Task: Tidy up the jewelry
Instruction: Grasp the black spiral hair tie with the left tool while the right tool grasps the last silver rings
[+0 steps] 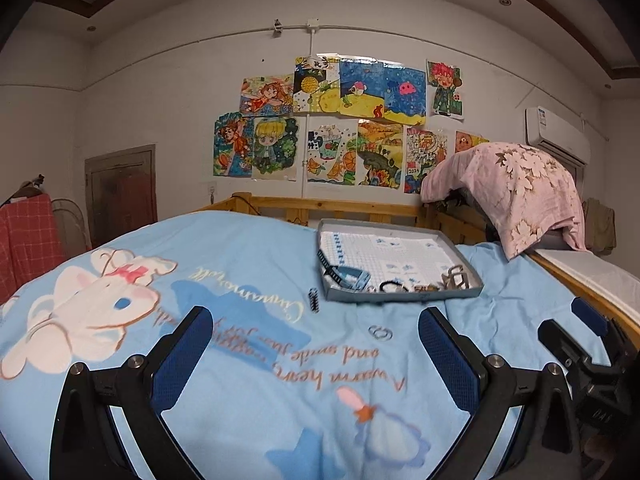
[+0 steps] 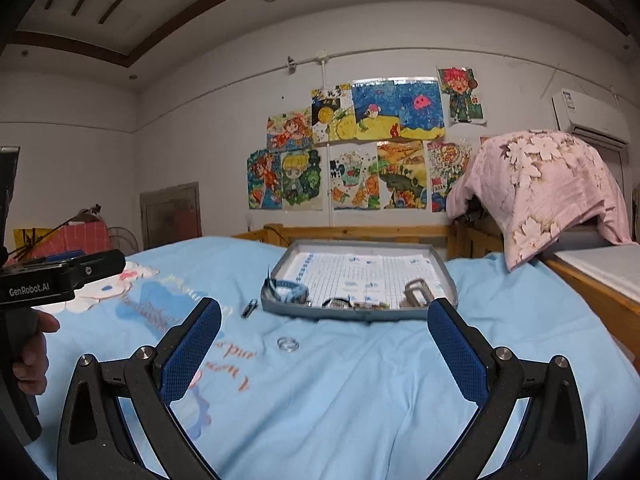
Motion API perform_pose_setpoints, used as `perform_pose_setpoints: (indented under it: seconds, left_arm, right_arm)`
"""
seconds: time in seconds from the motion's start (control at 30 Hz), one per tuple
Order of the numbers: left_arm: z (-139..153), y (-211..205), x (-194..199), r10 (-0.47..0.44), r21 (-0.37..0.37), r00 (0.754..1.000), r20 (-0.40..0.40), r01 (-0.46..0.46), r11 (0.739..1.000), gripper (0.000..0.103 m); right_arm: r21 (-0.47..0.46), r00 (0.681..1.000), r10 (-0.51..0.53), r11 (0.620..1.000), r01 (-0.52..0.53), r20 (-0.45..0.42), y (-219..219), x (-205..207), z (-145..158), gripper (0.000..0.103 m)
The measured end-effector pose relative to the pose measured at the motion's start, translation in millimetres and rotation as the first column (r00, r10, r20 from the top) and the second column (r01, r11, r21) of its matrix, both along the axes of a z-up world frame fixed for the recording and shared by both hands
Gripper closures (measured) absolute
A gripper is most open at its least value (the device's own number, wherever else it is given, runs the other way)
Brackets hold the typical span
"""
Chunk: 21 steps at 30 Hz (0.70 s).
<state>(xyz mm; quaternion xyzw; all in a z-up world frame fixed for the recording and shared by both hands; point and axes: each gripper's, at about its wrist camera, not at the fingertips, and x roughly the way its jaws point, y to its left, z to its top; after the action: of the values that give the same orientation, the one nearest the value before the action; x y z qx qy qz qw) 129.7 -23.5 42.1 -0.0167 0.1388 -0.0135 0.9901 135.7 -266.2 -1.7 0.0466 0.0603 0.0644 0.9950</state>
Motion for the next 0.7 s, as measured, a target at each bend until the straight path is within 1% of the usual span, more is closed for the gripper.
perform_pose_setpoints:
  seconds: [0.1,0.17,0.3,0.4,0.57,0.7]
  left_arm:
    - [-11,6,-9,0.002,0.023,1.000,-0.020,-0.002,1.000,0.000]
    - [-20,10,-12,-0.009,0.036,0.999,-0.050,0.011,0.999,0.000]
    - [-32,21,-20,-0.004,0.048,0.997,-0.081,0.008,0.999,0.000]
    - [-37,29,-21,0.011,0.036,0.995,-0.096,-0.007,0.999,0.000]
    - [-36,44,-12,0.038,-0.015,0.991,-0.126,-0.040,0.999,0.000]
    - [-33,49,4,0.042,-0.007,0.988,-0.150,-0.043,0.999,0.000]
  right_arm:
    - [0.009,1.000,0.006,1.000,-0.006,-0.020,1,-7,-3,0.002]
    - [0.002,0.999,0.010,1.000,-0.010,-0.034,4,-8,-5,0.002]
    - [-0.012,0.994,0.023,1.000,-0.025,-0.105,10,0,-12,0.002]
    - [-0.036,0.991,0.032,0.999,-0.038,-0.133,17,6,-17,0.002]
    - [-0.086,0.987,0.041,0.995,-0.055,-0.153,30,7,-19,0.002]
    - [-0.102,0.986,0.054,0.992,-0.071,-0.160,35,9,-19,0.002]
